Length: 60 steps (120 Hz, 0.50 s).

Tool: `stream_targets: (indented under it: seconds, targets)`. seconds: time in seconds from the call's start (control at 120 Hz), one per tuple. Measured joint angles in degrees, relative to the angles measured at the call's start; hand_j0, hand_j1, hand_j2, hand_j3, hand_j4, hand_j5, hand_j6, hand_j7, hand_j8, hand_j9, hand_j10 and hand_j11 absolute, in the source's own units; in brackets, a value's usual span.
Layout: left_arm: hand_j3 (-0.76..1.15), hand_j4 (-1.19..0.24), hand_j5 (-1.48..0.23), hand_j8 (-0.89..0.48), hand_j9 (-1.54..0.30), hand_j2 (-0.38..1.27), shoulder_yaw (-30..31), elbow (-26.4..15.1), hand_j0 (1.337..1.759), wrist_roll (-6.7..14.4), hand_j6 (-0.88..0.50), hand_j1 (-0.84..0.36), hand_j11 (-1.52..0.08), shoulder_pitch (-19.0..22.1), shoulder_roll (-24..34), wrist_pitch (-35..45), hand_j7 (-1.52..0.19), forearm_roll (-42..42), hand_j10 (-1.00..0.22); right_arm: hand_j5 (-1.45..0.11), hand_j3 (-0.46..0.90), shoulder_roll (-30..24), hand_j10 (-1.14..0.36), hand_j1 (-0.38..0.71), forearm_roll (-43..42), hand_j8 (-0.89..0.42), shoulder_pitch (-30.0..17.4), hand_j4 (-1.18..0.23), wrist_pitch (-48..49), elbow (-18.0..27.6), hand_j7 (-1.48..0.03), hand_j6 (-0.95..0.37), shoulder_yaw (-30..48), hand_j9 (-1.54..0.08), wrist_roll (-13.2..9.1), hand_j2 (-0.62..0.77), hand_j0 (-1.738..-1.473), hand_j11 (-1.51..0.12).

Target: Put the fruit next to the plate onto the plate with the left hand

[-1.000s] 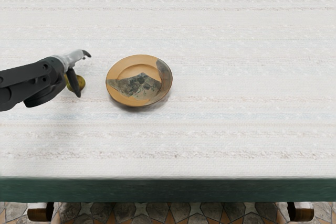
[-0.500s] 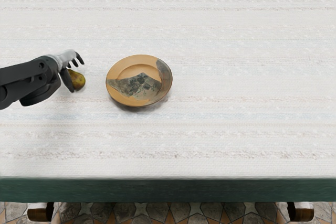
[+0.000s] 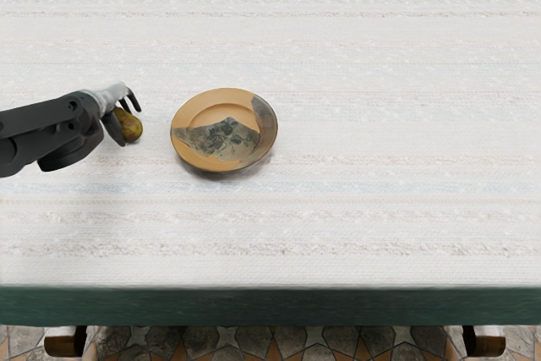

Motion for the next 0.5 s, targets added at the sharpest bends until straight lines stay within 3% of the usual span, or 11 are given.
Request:
stream_targets:
  seconds: [0.3,0.5]
  targets:
    - [0.0,-0.56,-0.7,-0.53,-0.72,0.07,-0.1,-0.9,1.655,1.3,-0.41,-0.28,-0.72,-0.1,0.0,-2.1,-0.71,0.0,-0.54,0.0,0.0,0.0,0.0,-0.35,0.0,0.0,0.0,0.0,0.0,0.0,0.0,0.0,0.0,0.0,0.0,0.0,-1.658,0.0]
    - [0.0,-0.54,-0.77,-0.53,-0.78,0.05,-0.2,-0.9,1.651,1.5,-0.38,-0.28,-0.78,-0.1,0.0,-2.9,-0.78,0.2,-0.59,0.0,0.0,0.0,0.0,-0.35,0.0,0.0,0.0,0.0,0.0,0.0,0.0,0.0,0.0,0.0,0.0,0.0,-1.658,0.0]
